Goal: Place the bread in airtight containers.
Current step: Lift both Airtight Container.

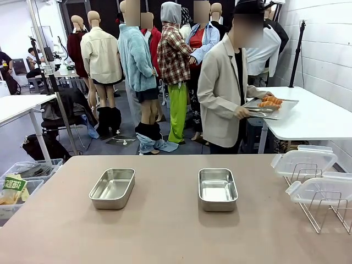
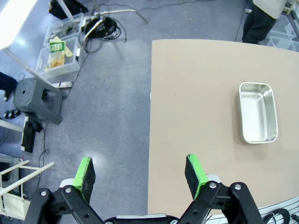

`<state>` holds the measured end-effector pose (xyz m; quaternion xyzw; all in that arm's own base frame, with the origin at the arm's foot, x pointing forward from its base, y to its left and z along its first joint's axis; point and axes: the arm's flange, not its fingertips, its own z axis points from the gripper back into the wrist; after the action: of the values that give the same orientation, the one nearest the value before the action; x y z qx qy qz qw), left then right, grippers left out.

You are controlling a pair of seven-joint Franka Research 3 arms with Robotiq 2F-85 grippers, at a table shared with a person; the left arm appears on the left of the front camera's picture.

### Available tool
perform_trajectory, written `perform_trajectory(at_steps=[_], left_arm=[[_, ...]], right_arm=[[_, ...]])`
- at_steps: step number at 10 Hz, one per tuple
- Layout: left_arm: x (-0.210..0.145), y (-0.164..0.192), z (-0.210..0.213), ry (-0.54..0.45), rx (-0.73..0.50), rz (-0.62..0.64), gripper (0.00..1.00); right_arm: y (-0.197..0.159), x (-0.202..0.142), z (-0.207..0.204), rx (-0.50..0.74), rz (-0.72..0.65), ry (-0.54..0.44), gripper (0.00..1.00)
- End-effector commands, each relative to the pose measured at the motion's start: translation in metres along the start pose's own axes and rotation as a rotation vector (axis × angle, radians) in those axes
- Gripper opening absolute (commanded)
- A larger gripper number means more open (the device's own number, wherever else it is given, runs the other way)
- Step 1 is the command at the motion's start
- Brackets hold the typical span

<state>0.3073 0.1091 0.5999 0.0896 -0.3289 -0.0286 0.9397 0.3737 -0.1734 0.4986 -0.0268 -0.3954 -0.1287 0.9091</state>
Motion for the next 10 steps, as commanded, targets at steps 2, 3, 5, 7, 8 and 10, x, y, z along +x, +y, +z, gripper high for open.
perform_trajectory(at_steps=[2,3,5,7,8,10], left_arm=[[0.0002,0.0028,0.0007,-0.002,0.006,-0.011,1.0],[0.0002,0.0028,0.0007,-0.002,0.006,-0.011,1.0],[0.0002,0.0028,0.0007,-0.002,0.006,-0.011,1.0],[0.0002,0.0028,0.0007,-0.002,0.006,-0.011,1.0],[0.0002,0.0028,0.0007,-0.002,0.006,-0.011,1.0],[0.0002,0.0028,0.0007,-0.002,0.006,-0.011,1.0]], right_arm=[[-0.0006,-0.0001,-0.0002,-0.002,0.002,0.0,1.0],[-0.0006,-0.0001,-0.0002,-0.002,0.002,0.0,1.0],[-0.0006,-0.0001,-0.0002,-0.002,0.002,0.0,1.0],[-0.0006,-0.0001,-0.0002,-0.002,0.002,0.0,1.0],[-0.0006,-0.0001,-0.0002,-0.002,0.002,0.0,1.0],[-0.0006,-0.0001,-0.0002,-0.002,0.002,0.0,1.0]])
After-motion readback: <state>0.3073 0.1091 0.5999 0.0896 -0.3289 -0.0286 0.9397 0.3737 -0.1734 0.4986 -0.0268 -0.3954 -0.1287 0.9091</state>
